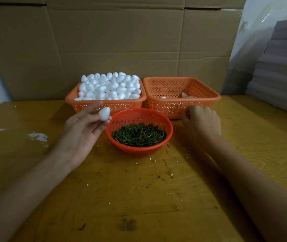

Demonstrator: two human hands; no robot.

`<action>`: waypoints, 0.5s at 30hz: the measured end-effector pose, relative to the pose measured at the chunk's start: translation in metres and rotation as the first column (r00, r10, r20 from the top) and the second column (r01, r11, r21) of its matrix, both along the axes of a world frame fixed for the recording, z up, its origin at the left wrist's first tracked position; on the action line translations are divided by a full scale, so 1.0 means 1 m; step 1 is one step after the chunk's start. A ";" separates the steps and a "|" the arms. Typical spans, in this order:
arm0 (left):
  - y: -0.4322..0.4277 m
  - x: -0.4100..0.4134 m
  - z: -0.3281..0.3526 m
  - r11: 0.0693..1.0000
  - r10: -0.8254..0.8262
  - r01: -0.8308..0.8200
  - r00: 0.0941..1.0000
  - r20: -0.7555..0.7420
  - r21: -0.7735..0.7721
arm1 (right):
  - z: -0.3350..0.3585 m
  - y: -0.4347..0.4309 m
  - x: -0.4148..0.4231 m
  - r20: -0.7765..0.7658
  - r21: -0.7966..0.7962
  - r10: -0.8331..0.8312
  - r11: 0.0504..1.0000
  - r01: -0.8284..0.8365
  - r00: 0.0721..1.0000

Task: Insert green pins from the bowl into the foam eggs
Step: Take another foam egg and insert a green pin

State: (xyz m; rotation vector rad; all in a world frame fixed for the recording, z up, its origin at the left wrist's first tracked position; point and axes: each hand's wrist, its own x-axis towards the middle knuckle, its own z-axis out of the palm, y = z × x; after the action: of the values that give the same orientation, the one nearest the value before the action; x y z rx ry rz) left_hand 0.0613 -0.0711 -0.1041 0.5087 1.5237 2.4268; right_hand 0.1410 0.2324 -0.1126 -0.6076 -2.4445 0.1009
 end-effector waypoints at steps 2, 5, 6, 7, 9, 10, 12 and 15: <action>0.000 -0.003 0.000 0.997 -0.012 0.006 0.997 0.075 0.073 | -0.001 0.002 0.004 0.063 -0.012 -0.011 1.000 0.012 0.998; -0.001 -0.006 -0.001 0.991 -0.028 0.011 0.991 0.128 0.133 | 0.000 0.008 0.004 0.161 -0.035 -0.027 0.999 0.034 0.987; -0.001 -0.006 0.000 0.990 -0.033 0.015 0.991 0.130 0.140 | 0.002 0.010 0.004 0.194 -0.047 -0.045 0.997 0.055 0.980; -0.002 -0.006 -0.001 0.989 -0.035 0.016 0.991 0.132 0.144 | 0.004 0.012 0.004 0.226 -0.059 -0.053 0.996 0.068 0.973; -0.001 -0.007 -0.001 0.989 -0.029 0.007 0.989 0.144 0.148 | 0.009 0.014 0.006 0.296 -0.089 -0.013 0.995 0.041 0.955; -0.001 -0.007 -0.002 0.989 -0.021 -0.002 0.988 0.151 0.150 | 0.011 0.016 0.007 0.327 -0.103 0.016 0.995 0.019 0.945; -0.001 -0.008 -0.003 0.988 -0.009 -0.015 0.988 0.156 0.153 | 0.014 0.022 0.007 0.366 -0.114 0.041 0.994 0.001 0.930; -0.001 -0.009 -0.005 0.987 -0.025 -0.001 0.987 0.160 0.163 | 0.017 0.030 0.006 0.435 -0.087 -0.001 0.995 0.043 0.900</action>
State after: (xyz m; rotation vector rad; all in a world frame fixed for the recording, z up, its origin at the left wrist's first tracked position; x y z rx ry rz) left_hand 0.0526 -0.0725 -0.1089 0.3388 1.2619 2.5270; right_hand 0.1470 0.2629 -0.0956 -0.7676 -2.8779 0.0781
